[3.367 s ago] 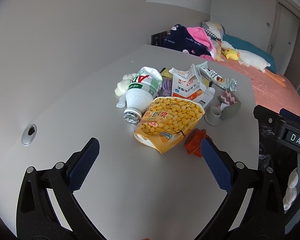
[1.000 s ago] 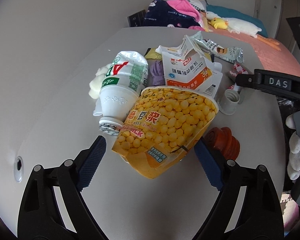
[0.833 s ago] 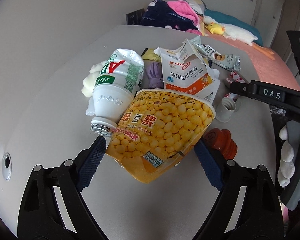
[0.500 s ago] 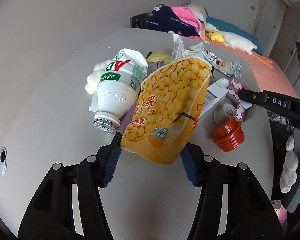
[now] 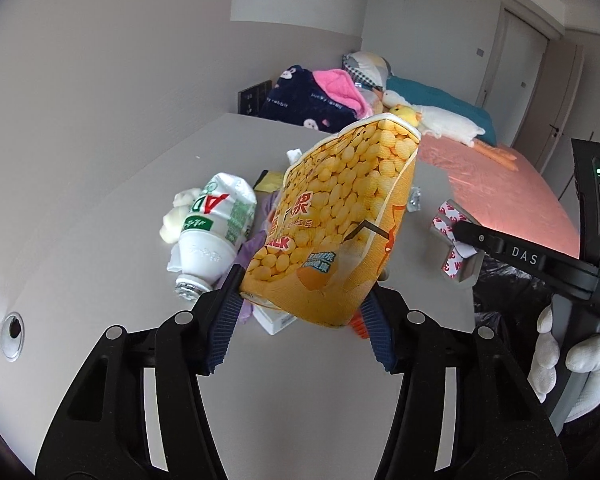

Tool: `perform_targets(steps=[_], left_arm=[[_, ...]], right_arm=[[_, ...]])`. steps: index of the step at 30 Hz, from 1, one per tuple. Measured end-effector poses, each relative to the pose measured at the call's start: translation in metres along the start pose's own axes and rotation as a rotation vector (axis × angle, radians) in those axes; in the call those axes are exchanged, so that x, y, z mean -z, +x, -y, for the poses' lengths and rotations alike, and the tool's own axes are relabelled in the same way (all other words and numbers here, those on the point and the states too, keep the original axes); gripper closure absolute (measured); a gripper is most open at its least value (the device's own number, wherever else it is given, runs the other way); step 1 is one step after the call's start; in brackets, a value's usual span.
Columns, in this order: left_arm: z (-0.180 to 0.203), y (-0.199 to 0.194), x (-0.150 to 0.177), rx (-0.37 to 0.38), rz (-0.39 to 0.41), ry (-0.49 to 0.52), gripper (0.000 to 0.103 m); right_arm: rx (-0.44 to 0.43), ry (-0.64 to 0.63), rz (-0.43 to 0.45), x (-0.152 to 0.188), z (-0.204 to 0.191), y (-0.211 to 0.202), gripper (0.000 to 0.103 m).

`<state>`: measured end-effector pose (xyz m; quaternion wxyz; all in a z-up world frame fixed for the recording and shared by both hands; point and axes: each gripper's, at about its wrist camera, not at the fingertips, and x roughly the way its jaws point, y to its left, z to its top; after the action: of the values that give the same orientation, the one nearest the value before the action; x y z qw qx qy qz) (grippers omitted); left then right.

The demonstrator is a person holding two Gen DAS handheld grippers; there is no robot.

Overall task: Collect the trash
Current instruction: 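Carry the snack bag over the black trash bag and open the left tool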

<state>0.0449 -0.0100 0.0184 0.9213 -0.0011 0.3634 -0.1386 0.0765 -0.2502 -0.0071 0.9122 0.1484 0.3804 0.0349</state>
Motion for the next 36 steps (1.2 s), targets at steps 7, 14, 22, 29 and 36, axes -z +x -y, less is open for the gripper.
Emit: perform_targets(steps=[7, 14, 22, 29, 36], left_arm=[[0.041, 0.008, -0.003, 0.071, -0.01, 0.03, 0.048], [0.083, 0.018, -0.004, 0.154, -0.028, 0.068, 0.048], [0.128, 0.031, 0.002, 0.242, -0.07, 0.109, 0.048], [0.166, 0.043, 0.011, 0.314, -0.12, 0.158, 0.048], [0.201, 0.053, 0.021, 0.398, -0.174, 0.204, 0.048]], right_arm=[[0.046, 0.031, 0.041, -0.003, 0.035, -0.03, 0.075], [0.112, 0.057, 0.07, 0.003, 0.067, -0.054, 0.075], [0.175, 0.101, 0.1, 0.006, 0.106, -0.079, 0.075], [0.225, 0.151, 0.11, 0.013, 0.139, -0.094, 0.075], [0.272, 0.195, 0.125, 0.02, 0.167, -0.11, 0.075]])
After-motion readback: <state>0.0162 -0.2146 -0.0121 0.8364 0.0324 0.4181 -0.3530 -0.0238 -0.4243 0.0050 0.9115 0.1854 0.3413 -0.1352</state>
